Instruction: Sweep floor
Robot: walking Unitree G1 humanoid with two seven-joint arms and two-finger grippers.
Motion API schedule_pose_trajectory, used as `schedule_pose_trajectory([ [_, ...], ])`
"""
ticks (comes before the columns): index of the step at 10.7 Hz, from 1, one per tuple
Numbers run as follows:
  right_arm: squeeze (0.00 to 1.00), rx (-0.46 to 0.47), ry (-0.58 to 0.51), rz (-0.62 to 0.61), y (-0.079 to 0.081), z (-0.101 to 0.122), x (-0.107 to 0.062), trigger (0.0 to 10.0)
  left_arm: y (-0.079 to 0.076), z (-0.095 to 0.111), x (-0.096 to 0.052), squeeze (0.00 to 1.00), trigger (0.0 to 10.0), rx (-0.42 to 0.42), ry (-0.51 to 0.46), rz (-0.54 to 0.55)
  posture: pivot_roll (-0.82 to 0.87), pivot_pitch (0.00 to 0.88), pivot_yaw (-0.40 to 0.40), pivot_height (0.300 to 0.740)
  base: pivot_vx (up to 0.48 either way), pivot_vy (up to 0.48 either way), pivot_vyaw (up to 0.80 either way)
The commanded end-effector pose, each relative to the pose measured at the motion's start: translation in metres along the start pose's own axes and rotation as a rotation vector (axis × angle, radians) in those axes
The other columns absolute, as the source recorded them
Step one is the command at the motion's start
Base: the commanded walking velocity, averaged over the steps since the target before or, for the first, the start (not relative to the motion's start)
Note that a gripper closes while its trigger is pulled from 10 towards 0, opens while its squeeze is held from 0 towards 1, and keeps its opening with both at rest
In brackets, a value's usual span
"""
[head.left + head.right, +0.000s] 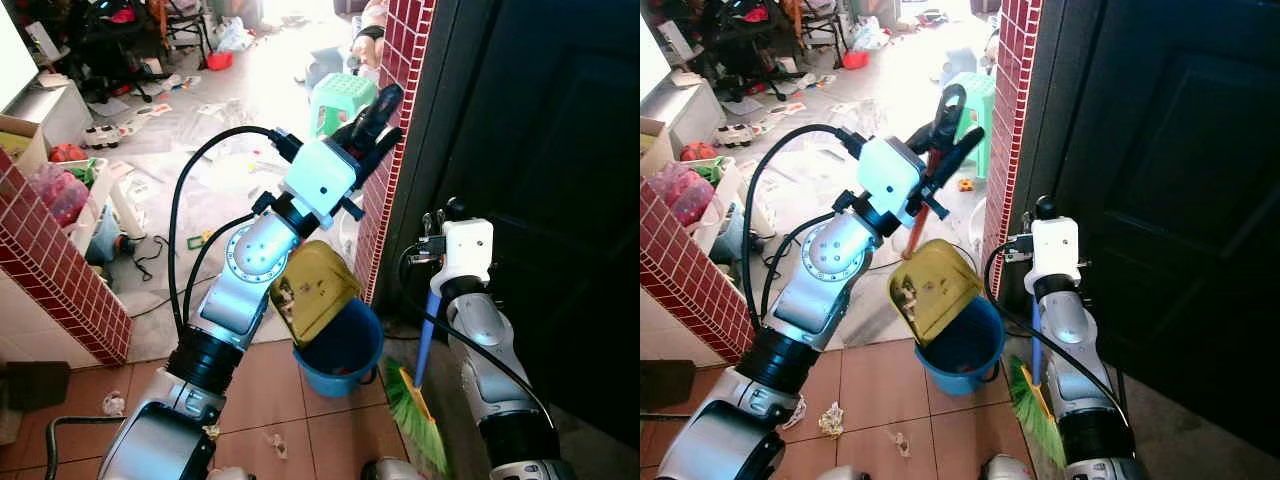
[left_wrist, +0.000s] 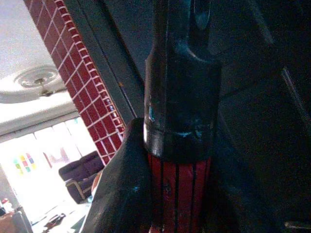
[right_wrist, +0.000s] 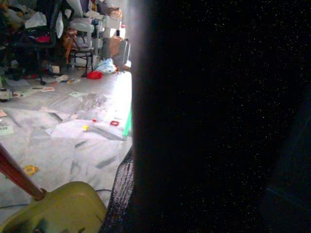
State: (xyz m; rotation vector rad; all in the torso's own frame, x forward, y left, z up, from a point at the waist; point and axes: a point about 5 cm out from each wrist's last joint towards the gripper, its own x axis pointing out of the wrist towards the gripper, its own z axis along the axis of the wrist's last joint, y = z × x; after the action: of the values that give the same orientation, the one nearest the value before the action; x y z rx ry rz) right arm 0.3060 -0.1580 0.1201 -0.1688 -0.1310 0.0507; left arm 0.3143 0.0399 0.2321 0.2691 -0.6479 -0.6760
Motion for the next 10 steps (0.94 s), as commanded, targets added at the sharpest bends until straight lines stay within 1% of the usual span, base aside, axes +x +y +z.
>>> schedule_pose_trajectory([
  [1,0.00,-0.011,-0.050,0.002,0.001,0.010,0.006,10.0,0.012,0.020,0.004,0.00,10.0,0.065,-0.084,0.019,-0.09,0.000,0.040,0.740,0.000,0.000,0.00],
  [2,0.00,-0.012,-0.049,0.004,0.001,0.009,0.006,10.0,0.021,0.020,0.006,0.00,10.0,-0.078,-0.078,0.113,-0.09,0.000,0.040,0.740,0.000,0.000,0.00],
  [3,0.00,-0.013,-0.049,0.006,0.002,0.009,0.006,10.0,0.027,0.017,0.006,0.00,10.0,-0.158,-0.059,0.178,-0.09,0.000,0.039,0.740,0.000,0.000,0.00],
  [4,0.00,-0.013,-0.050,0.007,0.003,0.009,0.007,10.0,0.028,0.014,0.005,0.00,10.0,-0.150,-0.045,0.174,-0.09,0.000,0.039,0.740,0.000,0.000,0.00],
  [5,0.00,-0.016,-0.050,0.009,0.003,0.009,0.008,10.0,0.022,0.012,0.004,0.00,10.0,-0.191,-0.033,0.159,-0.09,0.000,0.038,0.740,0.000,0.000,0.00],
  [6,0.00,-0.017,-0.050,0.010,0.002,0.009,0.008,10.0,0.021,0.014,0.003,0.00,10.0,-0.056,-0.039,0.122,-0.09,0.000,0.038,0.740,0.000,0.000,0.00],
  [7,0.00,-0.020,-0.050,0.011,0.002,0.009,0.009,10.0,0.020,0.013,0.003,0.00,10.0,-0.117,-0.036,0.136,-0.09,0.000,0.037,0.740,0.000,0.000,0.00],
  [8,0.00,-0.022,-0.053,0.012,0.003,0.009,0.009,10.0,0.025,0.016,0.004,0.00,10.0,-0.027,-0.047,0.124,-0.09,0.000,0.038,0.740,0.000,0.000,0.00],
  [9,0.00,-0.022,-0.052,0.013,0.003,0.008,0.009,10.0,0.028,0.015,0.004,0.00,10.0,-0.085,-0.040,0.156,-0.09,0.000,0.037,0.740,0.000,0.000,0.00],
  [10,0.00,-0.022,-0.050,0.014,0.004,0.007,0.008,10.0,0.039,0.019,0.003,0.00,10.0,-0.039,-0.060,0.227,-0.09,0.000,0.032,0.740,0.000,0.000,0.00],
])
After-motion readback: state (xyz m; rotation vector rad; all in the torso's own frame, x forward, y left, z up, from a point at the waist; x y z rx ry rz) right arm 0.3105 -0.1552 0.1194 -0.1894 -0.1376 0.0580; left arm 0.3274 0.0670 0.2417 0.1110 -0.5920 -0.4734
